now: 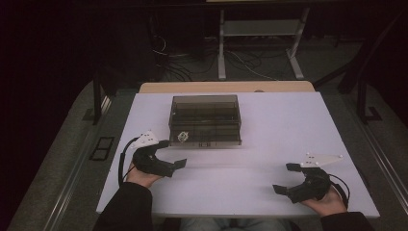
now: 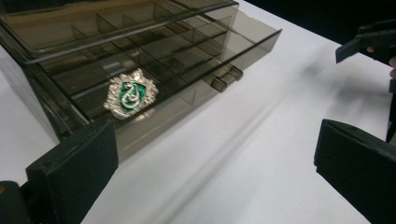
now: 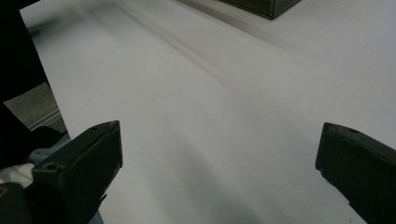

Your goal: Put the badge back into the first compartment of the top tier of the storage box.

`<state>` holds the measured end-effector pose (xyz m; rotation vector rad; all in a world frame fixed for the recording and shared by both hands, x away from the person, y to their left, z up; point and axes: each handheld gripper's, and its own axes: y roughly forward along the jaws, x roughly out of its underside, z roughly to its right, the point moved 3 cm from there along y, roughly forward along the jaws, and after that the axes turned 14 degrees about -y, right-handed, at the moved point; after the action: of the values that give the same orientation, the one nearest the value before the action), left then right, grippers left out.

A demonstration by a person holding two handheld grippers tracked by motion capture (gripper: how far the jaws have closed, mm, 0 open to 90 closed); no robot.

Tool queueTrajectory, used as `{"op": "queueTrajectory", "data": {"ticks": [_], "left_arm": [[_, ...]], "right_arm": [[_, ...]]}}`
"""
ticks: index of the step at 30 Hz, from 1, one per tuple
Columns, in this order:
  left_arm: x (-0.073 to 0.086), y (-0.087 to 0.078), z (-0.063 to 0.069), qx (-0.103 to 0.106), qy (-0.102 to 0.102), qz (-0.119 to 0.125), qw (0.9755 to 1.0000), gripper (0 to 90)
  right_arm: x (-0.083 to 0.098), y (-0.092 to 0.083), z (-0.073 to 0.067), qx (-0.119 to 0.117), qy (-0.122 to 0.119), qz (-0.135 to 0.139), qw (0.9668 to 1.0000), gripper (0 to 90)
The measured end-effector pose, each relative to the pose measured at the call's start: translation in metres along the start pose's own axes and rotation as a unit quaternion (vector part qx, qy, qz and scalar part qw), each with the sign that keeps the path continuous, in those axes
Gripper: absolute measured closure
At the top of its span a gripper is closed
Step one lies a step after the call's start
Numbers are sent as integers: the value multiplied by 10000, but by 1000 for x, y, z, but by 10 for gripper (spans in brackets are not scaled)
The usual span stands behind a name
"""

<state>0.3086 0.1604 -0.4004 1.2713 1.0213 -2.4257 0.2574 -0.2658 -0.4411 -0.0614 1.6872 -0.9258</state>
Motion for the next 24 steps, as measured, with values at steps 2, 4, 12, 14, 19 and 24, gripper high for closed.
{"op": "queueTrajectory", "data": {"ticks": [2, 4, 12, 14, 19, 24], "left_arm": [[2, 0, 2, 58, 22, 4, 10000, 0], [4, 0, 3, 77, 69, -23, 9999, 0], [12, 3, 5, 83, 106, -97, 9999, 0], [14, 4, 6, 96, 116, -127, 9998, 0], [19, 8, 8, 142, 169, -258, 9994, 0], [22, 12, 11, 153, 231, -305, 9992, 0]], "right_arm": [[0, 0, 0, -2, 0, 2, 10000, 3], [0, 0, 0, 2, -9, 6, 10000, 3], [0, 0, 0, -2, -1, 1, 10000, 3], [0, 0, 0, 4, -17, 7, 10000, 4], [0, 0, 0, 7, -21, -1, 10000, 4], [0, 0, 0, 0, -5, 0, 10000, 4]]}}
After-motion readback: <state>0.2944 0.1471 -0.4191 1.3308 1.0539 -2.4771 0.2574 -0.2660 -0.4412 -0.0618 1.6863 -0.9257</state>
